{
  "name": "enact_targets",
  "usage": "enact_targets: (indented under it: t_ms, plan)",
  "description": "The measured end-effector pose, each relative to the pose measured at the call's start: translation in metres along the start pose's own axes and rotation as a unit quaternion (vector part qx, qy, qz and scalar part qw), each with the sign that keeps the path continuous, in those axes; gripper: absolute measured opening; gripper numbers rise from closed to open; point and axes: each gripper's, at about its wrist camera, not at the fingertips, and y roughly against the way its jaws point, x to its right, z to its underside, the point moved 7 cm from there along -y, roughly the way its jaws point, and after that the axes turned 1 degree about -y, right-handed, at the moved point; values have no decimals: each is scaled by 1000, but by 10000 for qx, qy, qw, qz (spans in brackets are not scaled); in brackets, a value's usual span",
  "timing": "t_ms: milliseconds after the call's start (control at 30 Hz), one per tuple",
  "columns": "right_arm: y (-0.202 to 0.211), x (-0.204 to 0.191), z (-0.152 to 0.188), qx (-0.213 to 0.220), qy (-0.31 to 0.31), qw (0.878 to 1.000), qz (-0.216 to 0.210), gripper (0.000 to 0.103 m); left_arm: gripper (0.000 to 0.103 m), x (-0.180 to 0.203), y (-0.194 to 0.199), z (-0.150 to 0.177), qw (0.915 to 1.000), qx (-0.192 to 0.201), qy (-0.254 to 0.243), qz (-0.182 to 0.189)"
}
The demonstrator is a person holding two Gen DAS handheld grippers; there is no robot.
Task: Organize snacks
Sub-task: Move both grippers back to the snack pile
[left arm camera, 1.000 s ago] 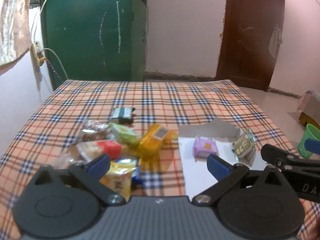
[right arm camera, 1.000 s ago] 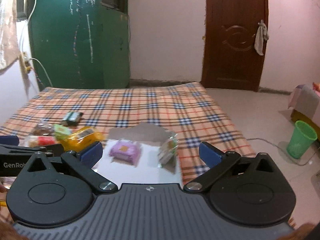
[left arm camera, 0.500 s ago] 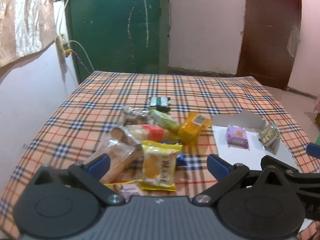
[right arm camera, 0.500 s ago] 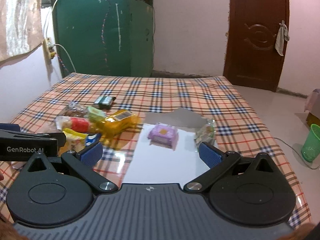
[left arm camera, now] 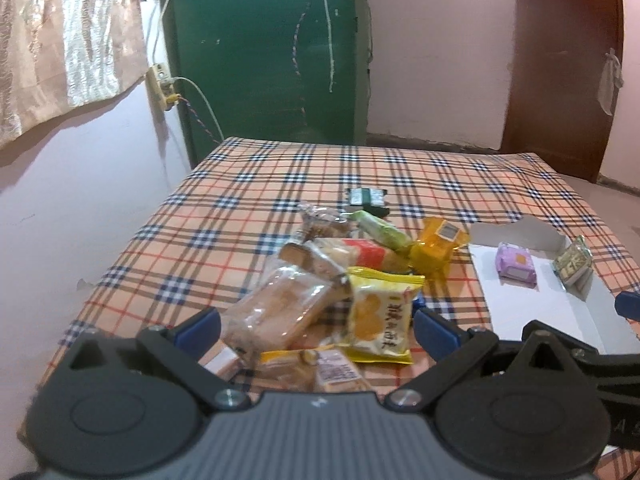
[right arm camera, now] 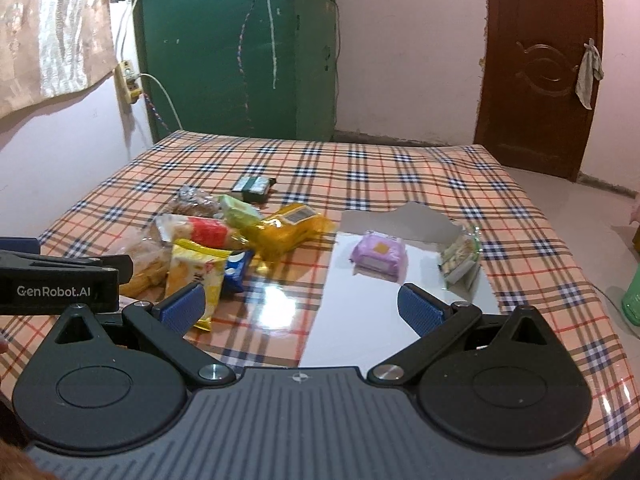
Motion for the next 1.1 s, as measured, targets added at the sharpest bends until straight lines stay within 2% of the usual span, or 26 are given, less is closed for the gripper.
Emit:
enact_targets:
  t_ms: [333,467,667,900,1100]
  plan:
    - [-3,-31,7,-83,196,9994,-261,103,102,-31,1,10,9997,-23,181,-149]
    - [-6,-52,14,-158,497,9977,-441,103,102,-43,2,16,9996,-47,273,-107]
    - [-9,-83,24,-159,860,9936,-719,103,102,-65,3,25,9989,-16,371,-280]
    - [-18,-104,41,-373,1064,9877,-1081,103,102,-115,-14,45,9939,-342,783,-693]
    - [-34,-115,46,-577,1123,9843,-1232,103,102,-134,-33,61,9909,-600,845,-861]
